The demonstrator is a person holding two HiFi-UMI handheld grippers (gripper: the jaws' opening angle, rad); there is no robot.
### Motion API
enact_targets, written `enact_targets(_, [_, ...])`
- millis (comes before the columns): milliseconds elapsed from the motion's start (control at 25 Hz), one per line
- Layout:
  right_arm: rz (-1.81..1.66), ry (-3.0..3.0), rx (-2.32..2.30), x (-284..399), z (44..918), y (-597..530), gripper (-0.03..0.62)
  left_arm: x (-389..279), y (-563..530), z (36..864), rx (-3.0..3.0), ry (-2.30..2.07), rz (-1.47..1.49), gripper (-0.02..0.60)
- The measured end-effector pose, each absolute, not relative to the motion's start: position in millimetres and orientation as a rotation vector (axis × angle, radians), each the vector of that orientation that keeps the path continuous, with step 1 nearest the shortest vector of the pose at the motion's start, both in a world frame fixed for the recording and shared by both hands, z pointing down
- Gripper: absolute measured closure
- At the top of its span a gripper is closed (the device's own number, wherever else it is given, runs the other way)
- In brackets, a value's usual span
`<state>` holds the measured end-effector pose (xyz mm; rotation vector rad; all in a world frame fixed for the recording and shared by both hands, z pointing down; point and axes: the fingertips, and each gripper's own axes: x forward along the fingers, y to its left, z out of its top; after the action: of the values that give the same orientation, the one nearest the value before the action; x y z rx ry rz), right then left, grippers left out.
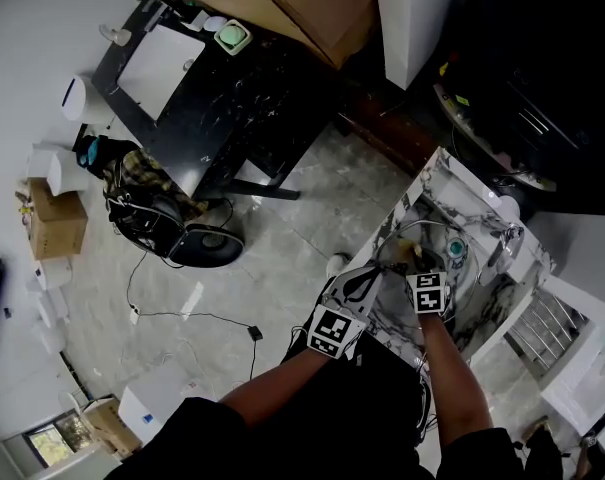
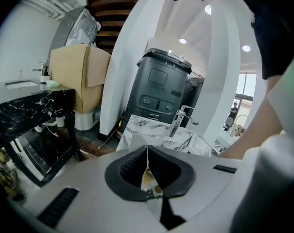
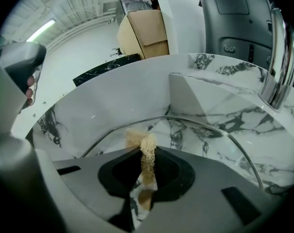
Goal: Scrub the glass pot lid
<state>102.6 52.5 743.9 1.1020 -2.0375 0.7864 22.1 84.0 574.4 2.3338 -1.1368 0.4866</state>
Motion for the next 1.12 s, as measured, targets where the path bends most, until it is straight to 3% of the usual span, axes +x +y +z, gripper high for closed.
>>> enact_targets(1120, [0.81, -1.983, 1.237, 131.8, 746.8, 35.9, 0.536, 28.1, 83.0, 574.6, 2.346, -1.112, 0.497, 0.56])
